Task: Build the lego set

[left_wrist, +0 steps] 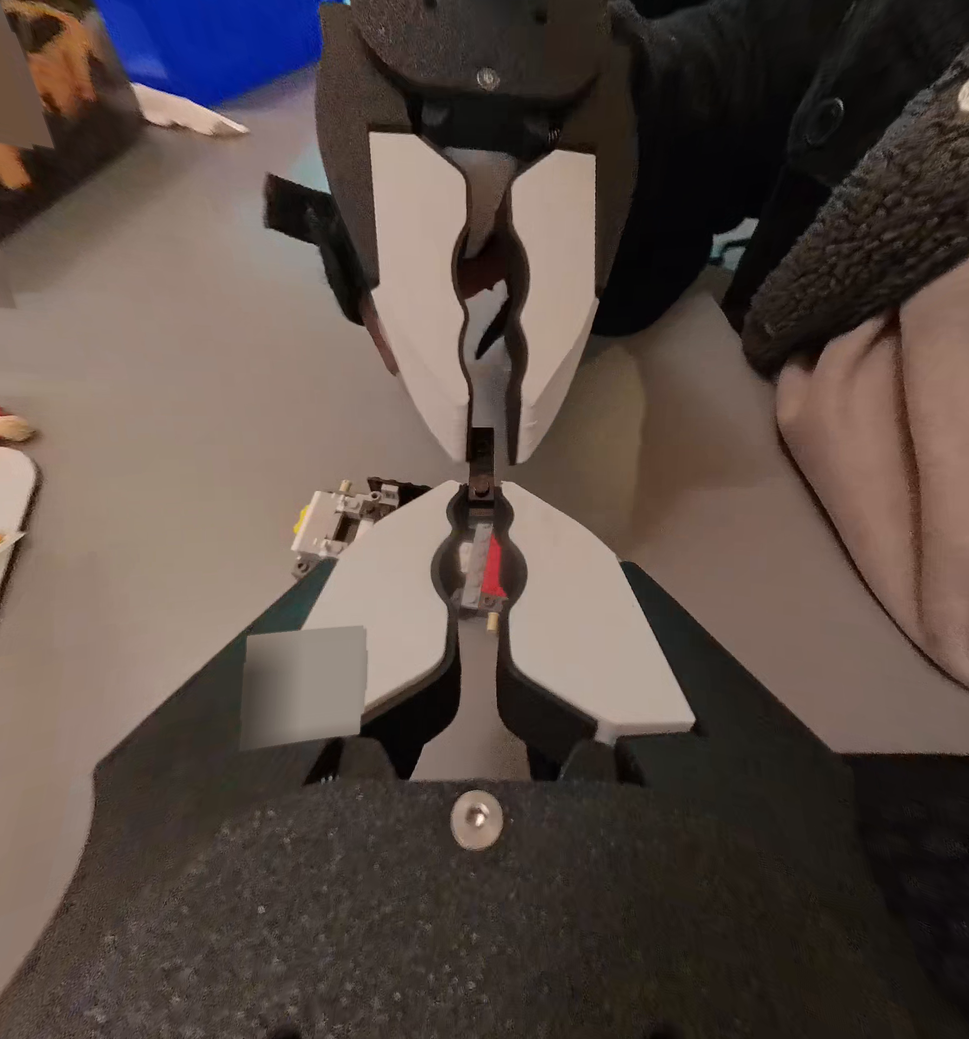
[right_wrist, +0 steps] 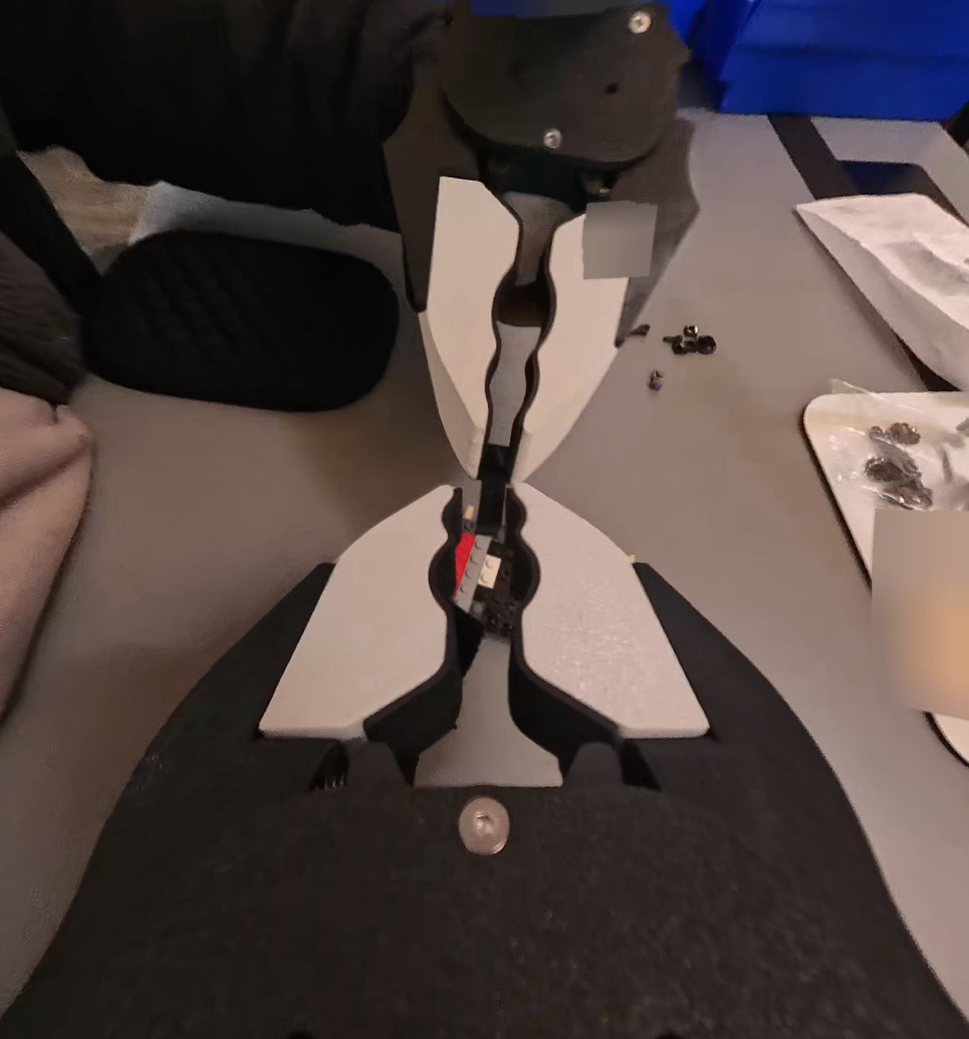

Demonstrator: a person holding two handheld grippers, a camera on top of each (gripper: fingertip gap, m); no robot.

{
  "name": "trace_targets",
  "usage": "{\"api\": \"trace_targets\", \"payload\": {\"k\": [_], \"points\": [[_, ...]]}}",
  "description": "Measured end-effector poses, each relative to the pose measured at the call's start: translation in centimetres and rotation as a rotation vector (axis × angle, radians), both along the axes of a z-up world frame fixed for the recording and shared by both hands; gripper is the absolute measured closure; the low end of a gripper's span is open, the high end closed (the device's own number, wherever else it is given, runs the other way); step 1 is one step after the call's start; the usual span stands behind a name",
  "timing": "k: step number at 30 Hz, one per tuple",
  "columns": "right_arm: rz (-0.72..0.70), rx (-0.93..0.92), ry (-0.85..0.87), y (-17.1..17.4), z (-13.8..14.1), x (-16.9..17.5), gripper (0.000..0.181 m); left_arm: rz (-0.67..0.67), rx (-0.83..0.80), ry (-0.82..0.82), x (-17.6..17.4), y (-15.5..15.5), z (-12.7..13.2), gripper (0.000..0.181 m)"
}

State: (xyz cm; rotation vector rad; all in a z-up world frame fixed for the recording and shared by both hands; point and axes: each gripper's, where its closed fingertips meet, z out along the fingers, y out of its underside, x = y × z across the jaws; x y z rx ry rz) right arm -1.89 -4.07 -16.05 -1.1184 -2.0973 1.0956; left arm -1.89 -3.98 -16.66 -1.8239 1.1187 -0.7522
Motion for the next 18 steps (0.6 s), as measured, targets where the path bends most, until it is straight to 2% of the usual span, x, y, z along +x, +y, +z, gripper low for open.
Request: {"api": "trace_targets", "payload": {"k": [1, 4, 10, 18], "points": [[-0.020, 0.007, -0.013, 0.4, -0.3, -0.1, 0.173, -0.030, -0.023, 0.008, 0.3, 0.3, -0.4, 0.174], [-0.062, 0.037, -0.063, 1.3, -1.6, -0.1, 0.173, -0.053, -0.060, 0.040, 0.3, 1.2, -1.6, 0.174], [-0.162, -0.001, -0.199, 2.0, -4.5, -0.7, 0.174, 0.046, -0.011, 0.082, -1.7, 1.8, -3.7, 0.166], [-0.191, 0.074, -0.292, 1.5, -6.4, -1.2, 0.174, 0.096, 0.036, 0.117, -2.9, 1.6, -4.7, 0.168]]}}
